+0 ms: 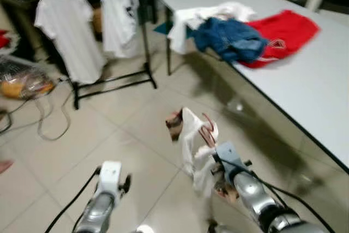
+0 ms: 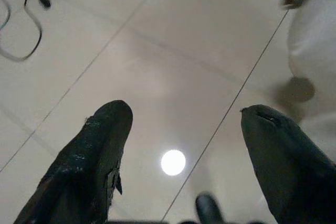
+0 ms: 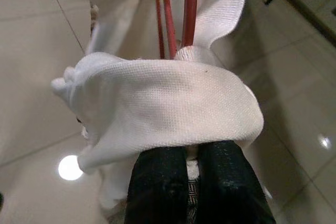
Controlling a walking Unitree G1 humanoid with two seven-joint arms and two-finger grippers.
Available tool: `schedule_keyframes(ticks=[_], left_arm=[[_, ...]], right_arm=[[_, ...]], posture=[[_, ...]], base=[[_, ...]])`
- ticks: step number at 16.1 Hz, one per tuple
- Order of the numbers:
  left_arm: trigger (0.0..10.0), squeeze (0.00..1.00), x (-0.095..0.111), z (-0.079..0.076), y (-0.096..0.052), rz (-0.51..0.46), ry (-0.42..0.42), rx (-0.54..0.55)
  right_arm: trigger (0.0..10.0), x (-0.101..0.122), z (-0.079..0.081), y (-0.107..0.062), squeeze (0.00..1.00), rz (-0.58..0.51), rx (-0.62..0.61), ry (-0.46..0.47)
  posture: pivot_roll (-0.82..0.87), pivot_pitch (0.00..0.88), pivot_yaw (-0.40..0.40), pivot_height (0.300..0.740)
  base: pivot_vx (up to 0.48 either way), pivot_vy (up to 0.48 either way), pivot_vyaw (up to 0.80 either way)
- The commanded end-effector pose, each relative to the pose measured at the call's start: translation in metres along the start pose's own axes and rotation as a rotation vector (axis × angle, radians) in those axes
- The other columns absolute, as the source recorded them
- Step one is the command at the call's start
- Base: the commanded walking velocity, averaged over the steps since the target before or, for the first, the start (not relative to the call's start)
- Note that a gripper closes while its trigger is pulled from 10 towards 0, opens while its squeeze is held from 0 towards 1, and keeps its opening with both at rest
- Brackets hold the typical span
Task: Hang hanger
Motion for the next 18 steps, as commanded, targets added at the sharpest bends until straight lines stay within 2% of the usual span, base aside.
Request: schedule_keyframes(ticks=[1, 5, 7, 12, 18], left_arm=[[10.0, 0.00, -0.016, 0.010, -0.005, 0.056, 0.001, 0.030], [10.0, 0.00, -0.023, 0.010, -0.007, 0.070, -0.003, 0.034], [10.0, 0.00, -0.024, 0.009, -0.008, 0.069, -0.008, 0.032], [10.0, 0.00, -0.027, 0.009, -0.009, 0.077, -0.001, 0.028], [10.0, 0.00, -0.038, 0.012, -0.014, 0.106, 0.050, 0.011]], right_arm=[[10.0, 0.000, -0.003, 0.000, 0.00, 0.003, 0.003, -0.013], [10.0, -0.009, -0.028, -0.004, 0.00, 0.033, -0.127, 0.092], [10.0, -0.009, -0.022, -0.004, 0.00, 0.027, -0.105, 0.060], [10.0, -0.009, -0.020, -0.004, 0.00, 0.023, -0.099, 0.058], [10.0, -0.017, -0.034, -0.008, 0.00, 0.045, -0.145, 0.065]], posture=[[-0.08, 0.000, 0.073, 0.740], [-0.07, 0.000, 0.067, 0.740], [-0.05, 0.000, 0.059, 0.740], [-0.05, 0.000, 0.065, 0.740], [-0.06, 0.000, 0.074, 0.740]], base=[[0.000, 0.000, 0.00], [0.000, 0.000, 0.00], [0.000, 0.000, 0.00], [0.000, 0.000, 0.00], [0.000, 0.000, 0.00]])
Point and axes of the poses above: a point about 5 cm out from each wrist's last joint towards the gripper, its own y axis pointing out of the wrist towards the gripper, its own x axis along the axis of the wrist's last joint, z = x × y, the point moved 5 cm from there along y, pointing out of the wrist towards the gripper, and after that the axes turned 7 degrees about y, right-handed, at the moved point
